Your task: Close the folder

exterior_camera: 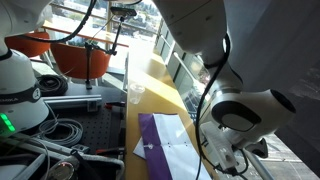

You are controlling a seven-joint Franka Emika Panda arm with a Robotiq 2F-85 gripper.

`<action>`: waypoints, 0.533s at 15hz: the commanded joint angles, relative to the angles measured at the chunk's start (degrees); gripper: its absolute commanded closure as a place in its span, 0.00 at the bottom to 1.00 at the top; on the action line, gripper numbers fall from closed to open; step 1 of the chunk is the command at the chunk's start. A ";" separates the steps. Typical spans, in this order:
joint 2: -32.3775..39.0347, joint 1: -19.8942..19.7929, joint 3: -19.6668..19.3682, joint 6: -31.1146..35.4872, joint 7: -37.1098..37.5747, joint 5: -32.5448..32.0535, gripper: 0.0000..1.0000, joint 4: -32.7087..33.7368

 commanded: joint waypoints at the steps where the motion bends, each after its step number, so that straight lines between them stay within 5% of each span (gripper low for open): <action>1: 8.26 -1.95 1.20 -4.35 2.13 -2.78 0.00 11.21; 8: 18.18 -4.66 1.67 -7.80 3.26 -4.57 0.00 22.34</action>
